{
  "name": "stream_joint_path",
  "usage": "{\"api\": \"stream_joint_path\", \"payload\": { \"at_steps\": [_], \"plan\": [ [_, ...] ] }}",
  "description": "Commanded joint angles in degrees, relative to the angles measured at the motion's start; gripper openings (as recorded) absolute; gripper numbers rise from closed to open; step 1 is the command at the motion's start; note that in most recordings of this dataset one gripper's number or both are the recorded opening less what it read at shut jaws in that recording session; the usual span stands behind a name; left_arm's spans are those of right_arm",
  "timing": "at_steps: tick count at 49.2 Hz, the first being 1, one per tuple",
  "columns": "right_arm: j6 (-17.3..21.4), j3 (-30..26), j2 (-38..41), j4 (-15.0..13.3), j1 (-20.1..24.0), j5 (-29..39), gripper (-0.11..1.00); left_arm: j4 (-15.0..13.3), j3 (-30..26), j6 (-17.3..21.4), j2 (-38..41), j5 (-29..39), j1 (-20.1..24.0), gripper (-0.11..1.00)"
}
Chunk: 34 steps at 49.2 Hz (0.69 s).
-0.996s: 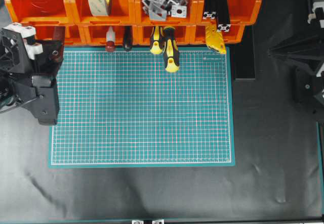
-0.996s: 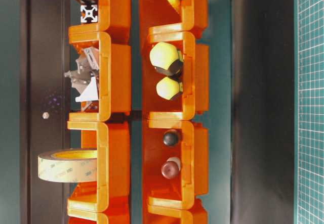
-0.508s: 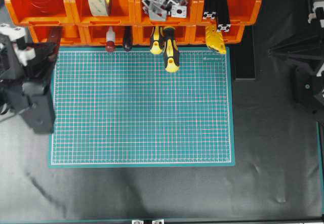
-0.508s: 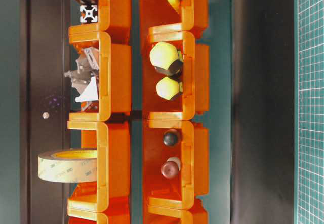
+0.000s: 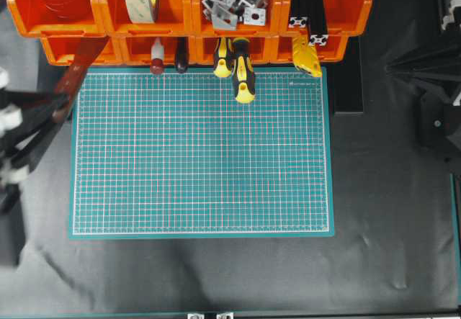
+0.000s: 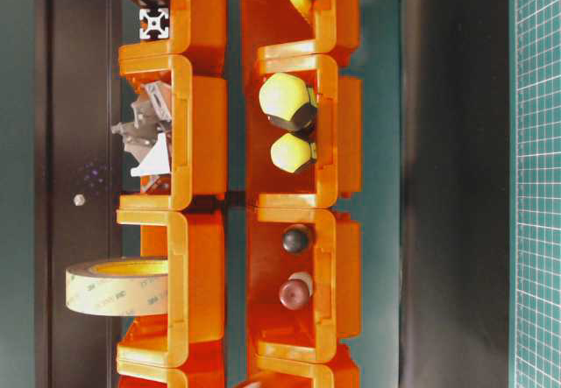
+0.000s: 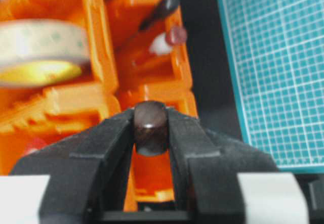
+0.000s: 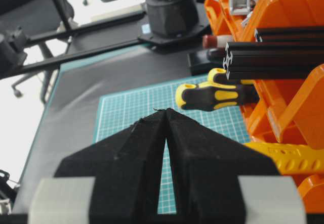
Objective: Pick scraper from container rack with left arm.
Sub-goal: 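Pull the scraper out of the rack with the left gripper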
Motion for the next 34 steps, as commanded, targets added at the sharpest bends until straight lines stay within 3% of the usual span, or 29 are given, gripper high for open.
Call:
{"api": "stream_joint_path", "payload": {
  "at_steps": [1,11,18,26,34],
  "plan": [
    [0.0,-0.8,0.2,-0.1,-0.2,0.0,0.01,0.4,-4.3,3.1,1.2,1.3,-2.8,0.20],
    [0.2,-1.0,-0.5,-0.1,-0.4,0.1,0.01,0.3,-8.7,4.2,4.8,1.4,-7.2,0.20],
    [0.3,-1.0,-0.8,0.0,-0.4,0.0,0.01,0.4,-11.2,4.0,7.9,-4.5,-7.3,0.20],
    [0.4,-1.0,-0.8,0.2,-0.4,0.0,0.01,0.4,-10.0,3.4,10.5,-16.8,-2.7,0.20],
    [0.4,-1.1,-0.9,0.2,-0.4,0.0,0.01,0.4,-5.4,3.5,11.9,-28.7,4.1,0.20]
  ]
}}
